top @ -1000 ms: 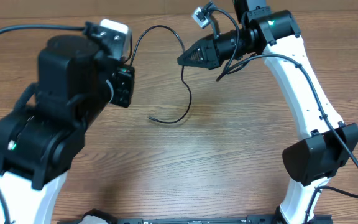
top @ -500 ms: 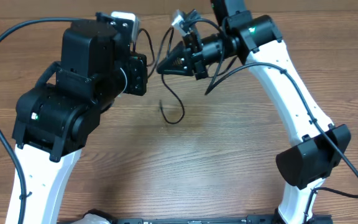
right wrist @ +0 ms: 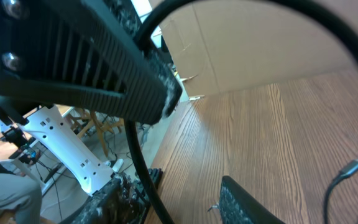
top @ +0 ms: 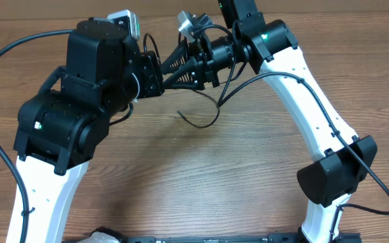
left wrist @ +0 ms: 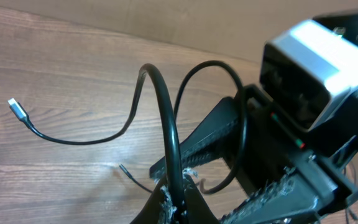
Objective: Untangle cables
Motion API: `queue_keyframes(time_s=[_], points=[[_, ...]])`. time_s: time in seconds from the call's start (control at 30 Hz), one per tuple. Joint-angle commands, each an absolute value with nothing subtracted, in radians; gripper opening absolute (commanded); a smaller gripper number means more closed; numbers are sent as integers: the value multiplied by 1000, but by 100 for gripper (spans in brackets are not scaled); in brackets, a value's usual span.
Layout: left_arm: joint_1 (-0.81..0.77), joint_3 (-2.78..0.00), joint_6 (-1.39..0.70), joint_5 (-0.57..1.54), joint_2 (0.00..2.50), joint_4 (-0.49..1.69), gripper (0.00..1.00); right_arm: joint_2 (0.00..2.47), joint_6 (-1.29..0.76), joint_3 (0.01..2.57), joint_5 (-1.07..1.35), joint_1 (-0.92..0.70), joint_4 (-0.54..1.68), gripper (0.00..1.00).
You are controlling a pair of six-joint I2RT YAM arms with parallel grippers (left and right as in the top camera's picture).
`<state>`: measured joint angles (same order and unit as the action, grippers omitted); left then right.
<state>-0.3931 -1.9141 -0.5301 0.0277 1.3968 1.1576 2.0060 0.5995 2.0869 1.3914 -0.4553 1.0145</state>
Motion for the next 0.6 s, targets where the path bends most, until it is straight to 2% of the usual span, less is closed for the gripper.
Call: queue_keyframes(time_s=[0.0,0.07,0.1,0.23,0.27,0.3,0.4,0.43,0.53,0.57], points=[[-393,-1934,-555,42,1400,1141,4,2007,599,2094,1415,-475,1019,47],[-393,-1934,-567,42,1402,1133,4,2007,599,2094,1415,-486,1018,46],[-393,-1934,-570,45,1404,1128,4,2007,600,2094,1415,-491,1017,38],[-393,-1934,-570,50,1412,1126,4,2007,599,2094,1410,-501,1017,32],[-393,-1934,-569,51,1414,1126,4,2007,599,2094,1405,-501,1017,13],[-393,-1934,-569,53,1418,1126,4,2007,599,2094,1399,-501,1018,4],[-393,-1934,-561,53,1419,1126,6,2007,595,2094,1352,-497,1027,4],[-393,-1934,-557,53,1419,1126,12,2007,575,2094,1320,-492,1026,4],[-393,-1934,-537,60,1419,1130,61,2007,527,2094,1220,-466,1026,4],[-393,-1934,-520,70,1419,1132,68,2007,516,2094,1191,-453,1026,4]])
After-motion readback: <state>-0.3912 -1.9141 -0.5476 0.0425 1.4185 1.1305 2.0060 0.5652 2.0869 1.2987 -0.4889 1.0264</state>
